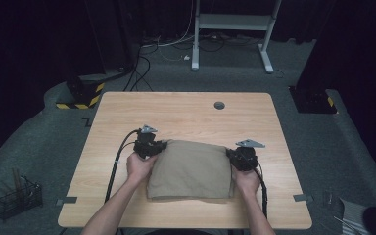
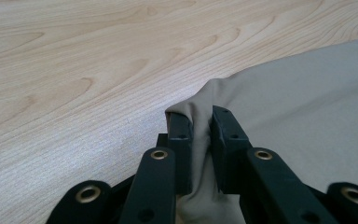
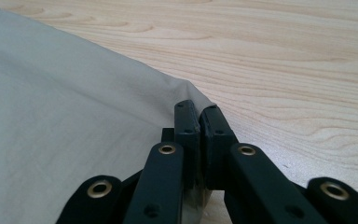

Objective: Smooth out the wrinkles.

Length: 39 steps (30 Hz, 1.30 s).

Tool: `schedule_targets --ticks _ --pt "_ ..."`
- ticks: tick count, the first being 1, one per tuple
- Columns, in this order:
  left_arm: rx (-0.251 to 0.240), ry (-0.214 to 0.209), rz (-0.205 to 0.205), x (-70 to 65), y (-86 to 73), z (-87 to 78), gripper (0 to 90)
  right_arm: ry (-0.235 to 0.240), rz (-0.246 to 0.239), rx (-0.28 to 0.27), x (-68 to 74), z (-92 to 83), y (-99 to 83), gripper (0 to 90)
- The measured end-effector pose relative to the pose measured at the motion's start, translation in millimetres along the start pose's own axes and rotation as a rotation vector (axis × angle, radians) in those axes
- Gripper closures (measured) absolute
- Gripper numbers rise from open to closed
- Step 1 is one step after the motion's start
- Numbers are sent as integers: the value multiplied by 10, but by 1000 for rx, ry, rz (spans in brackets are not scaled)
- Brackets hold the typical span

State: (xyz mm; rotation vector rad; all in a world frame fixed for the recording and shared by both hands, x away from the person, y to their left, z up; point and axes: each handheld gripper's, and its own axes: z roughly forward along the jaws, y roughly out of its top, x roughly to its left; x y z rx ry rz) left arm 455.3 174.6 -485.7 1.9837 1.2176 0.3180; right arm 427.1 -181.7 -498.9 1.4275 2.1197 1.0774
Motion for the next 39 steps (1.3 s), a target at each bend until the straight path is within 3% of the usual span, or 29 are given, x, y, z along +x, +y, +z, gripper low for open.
schedule_targets --ticks 8,12,18,21,26,30,32,35,37,39 --pt "15 4 -3 23 -14 28 782 -2 8 13 -12 45 -19 860" --pt "21 -13 -36 47 -17 42 740 -7 16 12 -18 37 -20 844" --pt "31 37 -30 84 -44 34 594 -14 36 22 -35 49 -26 766" --pt "38 60 -58 157 -58 1 534 -45 49 28 -72 26 -48 695" --pt "42 98 -89 268 -114 -83 501 -87 79 20 -213 -85 -124 656" --pt "-12 103 -96 279 -142 -219 483 -90 77 -18 -223 -210 -155 653" --pt "-48 87 -81 218 -131 -305 472 -76 57 -53 -174 -285 -146 653" --pt "-118 54 -11 -7 -103 -440 463 -35 22 -110 -37 -389 -121 653" --pt "-134 28 33 -145 -97 -483 453 3 -14 -135 97 -435 -113 653" --pt "-130 -6 101 -326 -121 -482 443 34 -51 -140 223 -447 -119 652"
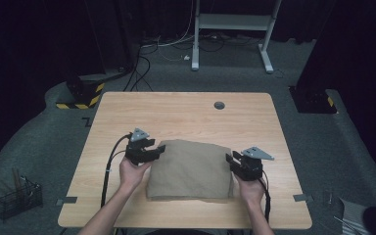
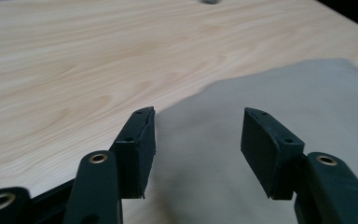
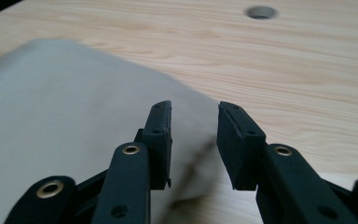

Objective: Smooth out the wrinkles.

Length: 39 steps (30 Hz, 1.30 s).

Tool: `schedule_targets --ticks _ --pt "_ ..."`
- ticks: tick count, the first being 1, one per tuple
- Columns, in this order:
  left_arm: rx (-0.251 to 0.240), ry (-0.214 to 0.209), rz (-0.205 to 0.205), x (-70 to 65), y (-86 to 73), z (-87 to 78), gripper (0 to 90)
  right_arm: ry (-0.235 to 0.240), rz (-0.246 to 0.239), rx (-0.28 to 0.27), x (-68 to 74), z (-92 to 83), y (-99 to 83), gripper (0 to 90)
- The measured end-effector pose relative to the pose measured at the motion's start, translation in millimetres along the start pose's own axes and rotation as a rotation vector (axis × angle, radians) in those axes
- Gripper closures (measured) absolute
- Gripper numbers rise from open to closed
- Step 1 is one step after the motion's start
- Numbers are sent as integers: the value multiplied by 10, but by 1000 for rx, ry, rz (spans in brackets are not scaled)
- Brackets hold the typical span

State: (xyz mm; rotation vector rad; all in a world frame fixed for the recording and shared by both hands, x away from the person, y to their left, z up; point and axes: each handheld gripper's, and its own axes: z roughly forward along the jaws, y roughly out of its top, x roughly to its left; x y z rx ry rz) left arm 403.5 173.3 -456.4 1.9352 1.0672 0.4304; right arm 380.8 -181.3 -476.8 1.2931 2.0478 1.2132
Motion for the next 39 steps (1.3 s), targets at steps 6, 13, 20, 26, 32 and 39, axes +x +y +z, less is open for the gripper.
schedule_targets --ticks 6,13,20,26,32,39 --pt "96 -30 68 -204 -156 222 432 54 -44 62 178 94 -111 641" --pt "110 -77 -24 -56 -321 349 395 20 1 130 -34 164 -332 644" --pt "119 -31 -5 -74 -352 219 394 -20 0 147 -102 132 -377 636" --pt "72 -47 14 -222 -417 -81 395 -11 5 79 -34 -65 -403 624" --pt "120 -46 59 -415 -634 13 395 49 -25 81 145 -187 -530 610" --pt "119 -15 19 -327 -616 191 397 39 -19 127 122 15 -479 598"
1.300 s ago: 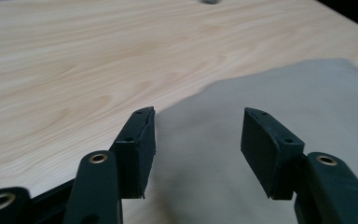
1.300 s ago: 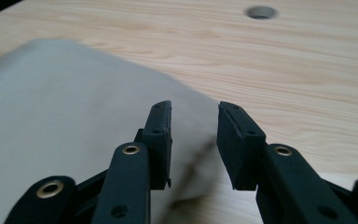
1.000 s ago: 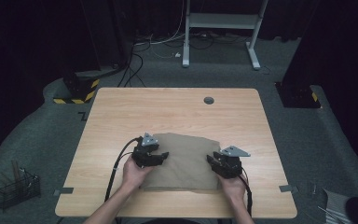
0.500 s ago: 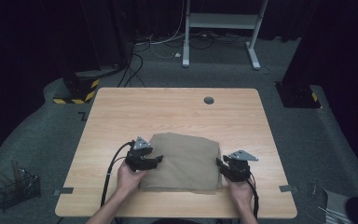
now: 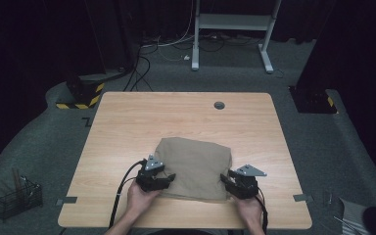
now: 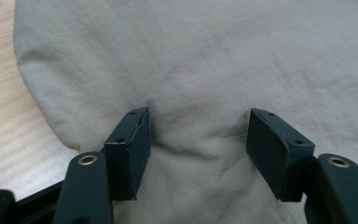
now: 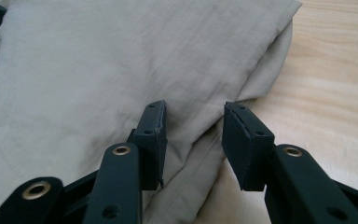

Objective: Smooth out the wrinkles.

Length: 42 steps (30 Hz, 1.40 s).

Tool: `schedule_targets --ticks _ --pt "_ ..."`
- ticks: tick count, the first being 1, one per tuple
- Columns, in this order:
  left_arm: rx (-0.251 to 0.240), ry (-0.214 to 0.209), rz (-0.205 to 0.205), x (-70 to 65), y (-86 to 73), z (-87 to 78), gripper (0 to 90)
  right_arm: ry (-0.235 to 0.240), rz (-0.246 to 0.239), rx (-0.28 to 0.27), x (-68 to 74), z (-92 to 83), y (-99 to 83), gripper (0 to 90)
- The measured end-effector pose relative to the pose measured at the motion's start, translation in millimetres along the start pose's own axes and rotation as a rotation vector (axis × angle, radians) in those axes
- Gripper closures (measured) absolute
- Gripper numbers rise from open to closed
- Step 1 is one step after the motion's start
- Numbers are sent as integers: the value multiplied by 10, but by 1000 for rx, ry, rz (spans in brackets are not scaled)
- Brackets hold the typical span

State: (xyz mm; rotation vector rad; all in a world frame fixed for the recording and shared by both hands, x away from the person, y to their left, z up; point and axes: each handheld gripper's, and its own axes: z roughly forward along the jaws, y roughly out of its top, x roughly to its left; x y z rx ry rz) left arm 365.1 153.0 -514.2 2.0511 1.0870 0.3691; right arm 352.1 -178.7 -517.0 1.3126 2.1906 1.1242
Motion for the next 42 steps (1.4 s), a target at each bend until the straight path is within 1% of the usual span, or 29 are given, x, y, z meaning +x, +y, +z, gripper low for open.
schedule_targets --ticks 3,5,7,9,10,13,15,16,17,19,21,22,24,27,30,33,34,35,36,38,42 --pt "12 22 -7 72 61 49 396 -9 1 6 -32 123 89 598" --pt "8 30 -20 114 89 85 395 -7 13 5 -66 209 138 595" --pt "10 39 -16 146 115 129 394 -12 28 8 -104 288 191 591" --pt "9 57 -8 192 161 178 393 -14 35 7 -127 339 223 587" --pt "-3 57 -25 210 167 199 393 -9 38 14 -143 368 249 583" --pt "-2 69 -27 262 208 253 390 -16 37 24 -169 416 307 567" --pt "3 73 -29 287 248 281 389 -22 44 28 -193 456 343 561" --pt "0 74 -36 303 258 288 390 -23 43 28 -209 473 357 560" --pt "8 66 -43 319 271 294 393 -21 50 27 -220 487 368 557" --pt "14 65 -50 334 295 273 401 -20 49 28 -244 502 389 553" --pt "8 69 -48 346 305 221 408 -38 41 26 -237 472 402 558" --pt "-5 70 -55 358 303 172 408 -45 39 23 -232 451 405 561" --pt "-29 60 -76 384 295 81 409 -49 27 7 -229 374 409 563" --pt "-62 57 -84 423 291 -68 406 -57 23 -21 -233 228 396 564" --pt "-80 57 -87 459 277 -194 405 -70 28 -34 -264 116 362 567" --pt "-79 62 -99 504 235 -277 400 -78 35 -36 -304 43 320 568" --pt "-79 59 -109 515 214 -297 398 -83 35 -36 -317 24 306 569" --pt "-77 64 -109 531 190 -318 396 -86 35 -37 -332 6 293 569" --pt "-77 66 -117 541 163 -335 396 -90 41 -34 -340 -11 282 569" --pt "-73 68 -131 563 98 -367 394 -95 36 -38 -364 -40 258 568" --pt "-65 82 -147 614 -27 -430 393 -99 39 -32 -396 -87 205 565"
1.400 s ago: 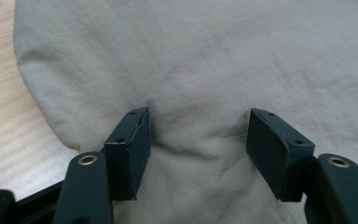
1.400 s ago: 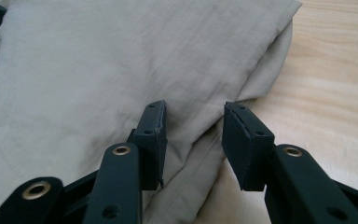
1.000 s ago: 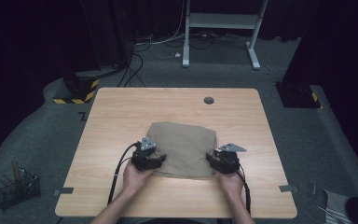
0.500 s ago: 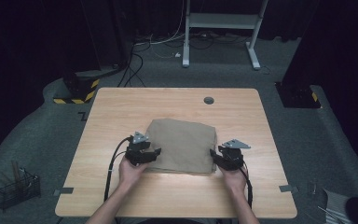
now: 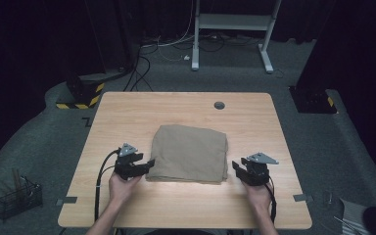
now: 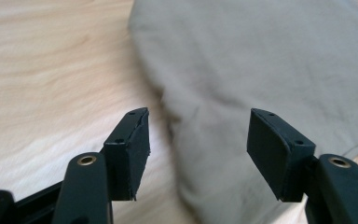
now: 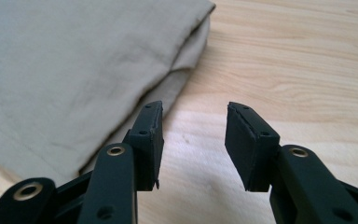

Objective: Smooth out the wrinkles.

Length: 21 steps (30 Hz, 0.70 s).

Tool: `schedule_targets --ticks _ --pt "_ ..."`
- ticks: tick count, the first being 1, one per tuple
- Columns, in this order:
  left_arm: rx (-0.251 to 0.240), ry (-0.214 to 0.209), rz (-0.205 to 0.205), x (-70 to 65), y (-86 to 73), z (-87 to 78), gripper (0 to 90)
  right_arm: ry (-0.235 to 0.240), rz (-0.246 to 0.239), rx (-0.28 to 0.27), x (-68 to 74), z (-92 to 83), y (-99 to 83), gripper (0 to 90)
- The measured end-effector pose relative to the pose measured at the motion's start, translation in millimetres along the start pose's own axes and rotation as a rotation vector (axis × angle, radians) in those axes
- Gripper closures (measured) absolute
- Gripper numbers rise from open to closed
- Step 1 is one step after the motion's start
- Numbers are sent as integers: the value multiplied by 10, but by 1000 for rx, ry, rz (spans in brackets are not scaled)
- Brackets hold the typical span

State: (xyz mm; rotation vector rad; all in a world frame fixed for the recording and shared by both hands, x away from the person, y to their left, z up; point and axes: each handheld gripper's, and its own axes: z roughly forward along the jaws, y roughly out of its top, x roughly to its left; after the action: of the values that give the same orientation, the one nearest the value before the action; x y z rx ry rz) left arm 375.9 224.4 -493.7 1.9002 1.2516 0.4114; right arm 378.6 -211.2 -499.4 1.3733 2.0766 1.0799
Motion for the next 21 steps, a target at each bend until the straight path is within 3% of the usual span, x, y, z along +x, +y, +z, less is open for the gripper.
schedule_targets --ticks 8,21 --pt "7 28 -47 140 -171 -105 393 -24 20 1 -81 -83 -109 558" --pt "36 103 -62 283 -368 -135 391 -67 28 43 -163 -104 -269 537"
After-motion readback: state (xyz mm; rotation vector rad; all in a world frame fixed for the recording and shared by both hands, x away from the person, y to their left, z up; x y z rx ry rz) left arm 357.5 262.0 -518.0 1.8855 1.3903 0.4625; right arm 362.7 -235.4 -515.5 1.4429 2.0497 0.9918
